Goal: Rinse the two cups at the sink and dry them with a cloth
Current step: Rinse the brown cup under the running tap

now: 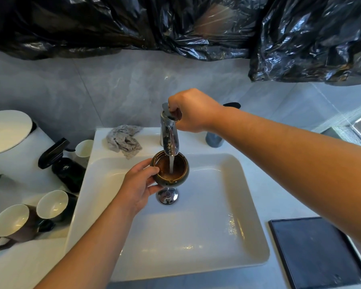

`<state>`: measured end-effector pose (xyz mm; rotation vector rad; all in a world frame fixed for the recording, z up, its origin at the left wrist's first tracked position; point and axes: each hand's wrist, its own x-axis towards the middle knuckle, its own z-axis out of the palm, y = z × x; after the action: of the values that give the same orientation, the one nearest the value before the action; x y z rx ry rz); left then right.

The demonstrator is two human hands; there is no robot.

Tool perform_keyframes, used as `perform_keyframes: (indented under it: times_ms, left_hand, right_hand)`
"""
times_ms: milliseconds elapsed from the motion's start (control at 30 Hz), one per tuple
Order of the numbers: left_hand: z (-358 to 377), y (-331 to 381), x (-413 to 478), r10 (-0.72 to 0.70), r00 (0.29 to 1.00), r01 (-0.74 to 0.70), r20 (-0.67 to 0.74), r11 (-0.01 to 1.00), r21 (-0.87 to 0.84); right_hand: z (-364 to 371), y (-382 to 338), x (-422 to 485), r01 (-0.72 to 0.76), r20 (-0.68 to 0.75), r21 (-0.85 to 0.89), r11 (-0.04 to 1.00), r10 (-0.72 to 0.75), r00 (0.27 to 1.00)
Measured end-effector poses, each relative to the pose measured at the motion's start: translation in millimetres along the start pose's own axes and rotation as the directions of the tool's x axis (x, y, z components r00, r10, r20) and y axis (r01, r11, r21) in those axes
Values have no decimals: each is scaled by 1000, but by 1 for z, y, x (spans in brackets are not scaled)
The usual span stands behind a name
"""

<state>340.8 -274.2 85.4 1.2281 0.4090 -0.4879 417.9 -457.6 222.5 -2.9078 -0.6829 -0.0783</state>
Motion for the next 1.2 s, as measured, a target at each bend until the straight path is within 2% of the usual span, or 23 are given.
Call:
perform_keyframes:
  times_ms: [133, 200, 233, 267, 300, 333, 367, 433, 467, 500, 567, 833, 1067, 1200]
  left_hand:
    - [-1, -2, 2, -4, 1000, 4, -1, 1000, -17]
    - [-1, -4, 3, -12, 1000, 12, 17, 999, -36]
    - [-2, -5, 3, -17, 999, 19, 29, 998, -56]
    - [-2, -7, 4, -22, 999, 25, 37, 996, -83]
    - [-2, -10, 4, -27, 999, 32, 43, 993, -111]
    - [-2, -12, 4, -35, 998, 41, 50, 990, -133]
    - [-2, -15, 5, -46, 997, 54, 58, 988, -148]
    - [-3, -20, 6, -62, 995, 74, 78, 984, -164]
    - [-3, -22, 7, -70, 993, 85, 90, 982, -171]
    - [-3, -24, 7, -79, 992, 96, 103, 980, -176]
    - [-4, -27, 8, -98, 987, 119, 124, 976, -179]
    - [-12, -32, 12, -158, 979, 182, 126, 961, -208]
    - [-16, -33, 10, -163, 977, 188, 138, 963, -192]
    - [-17, -27, 12, -109, 987, 128, 115, 976, -174]
  right_hand:
    - [1, 0, -13, -57, 22, 103, 993, 55, 998]
    - [19, 0, -38, -127, -48, 248, 960, 144, 988]
    - [28, -4, -55, -193, -119, 348, 918, 248, 962]
    - [45, -7, -74, -284, -168, 455, 844, 395, 903]
    - [61, -12, -90, -387, -152, 545, 743, 542, 826]
    - [75, -17, -102, -493, -47, 625, 606, 660, 750]
    - [89, -20, -112, -552, 106, 709, 438, 708, 698]
    - [112, -23, -122, -542, 353, 833, 113, 646, 677]
    - [116, -24, -124, -516, 415, 856, 4, 591, 692]
    - [118, -26, -124, -487, 430, 872, -48, 551, 715]
    - [117, -29, -124, -453, 399, 891, -25, 516, 758]
    - [114, -38, -121, -396, 301, 914, 84, 514, 804]
    - [118, -39, -120, -393, 311, 917, 69, 494, 812]
    - [122, -32, -117, -419, 367, 908, 9, 467, 804]
